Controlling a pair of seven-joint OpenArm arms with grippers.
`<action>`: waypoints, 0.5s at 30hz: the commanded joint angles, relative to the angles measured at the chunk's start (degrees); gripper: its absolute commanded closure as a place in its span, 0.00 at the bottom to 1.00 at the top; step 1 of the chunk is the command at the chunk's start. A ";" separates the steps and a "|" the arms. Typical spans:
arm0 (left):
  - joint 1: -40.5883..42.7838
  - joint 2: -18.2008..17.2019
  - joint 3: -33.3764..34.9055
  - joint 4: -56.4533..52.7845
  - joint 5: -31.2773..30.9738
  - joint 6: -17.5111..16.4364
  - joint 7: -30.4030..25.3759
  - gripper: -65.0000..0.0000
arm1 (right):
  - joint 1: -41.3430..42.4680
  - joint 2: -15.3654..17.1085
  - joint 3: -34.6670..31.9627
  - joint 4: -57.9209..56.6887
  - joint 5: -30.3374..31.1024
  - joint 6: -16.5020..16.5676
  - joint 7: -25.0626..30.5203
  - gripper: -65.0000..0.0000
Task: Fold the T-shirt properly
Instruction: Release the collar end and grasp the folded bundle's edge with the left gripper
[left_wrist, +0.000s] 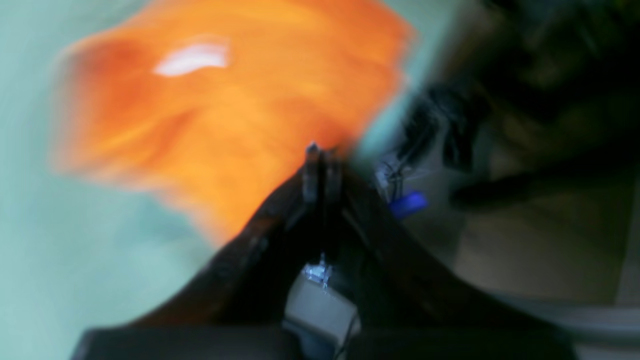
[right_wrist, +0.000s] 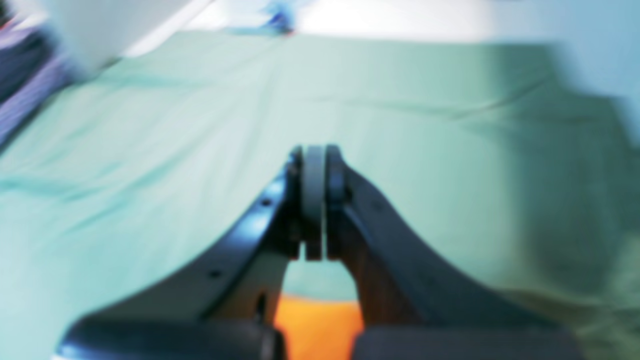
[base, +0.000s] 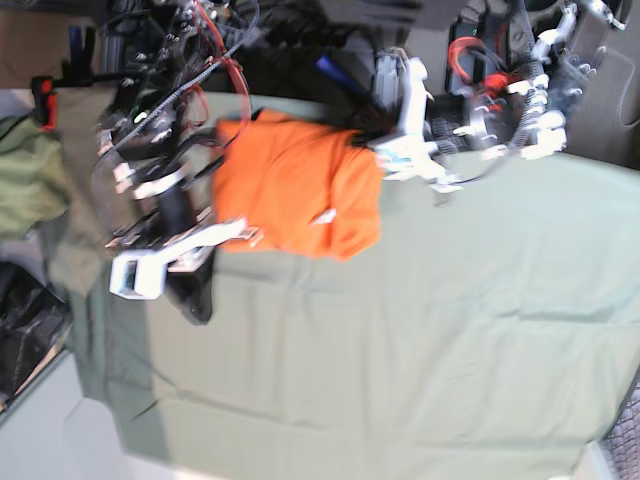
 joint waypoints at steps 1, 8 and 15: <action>-1.31 0.33 3.91 1.07 1.77 -0.44 -1.49 1.00 | 1.68 1.20 1.31 -0.11 0.42 6.05 1.25 1.00; -8.09 1.81 21.24 -3.43 17.97 10.25 -3.96 1.00 | 7.39 7.02 3.37 -15.41 1.05 6.05 1.33 1.00; -12.39 3.54 21.99 -10.32 21.66 12.33 -3.04 1.00 | 12.11 10.27 0.46 -29.35 3.54 6.05 1.36 1.00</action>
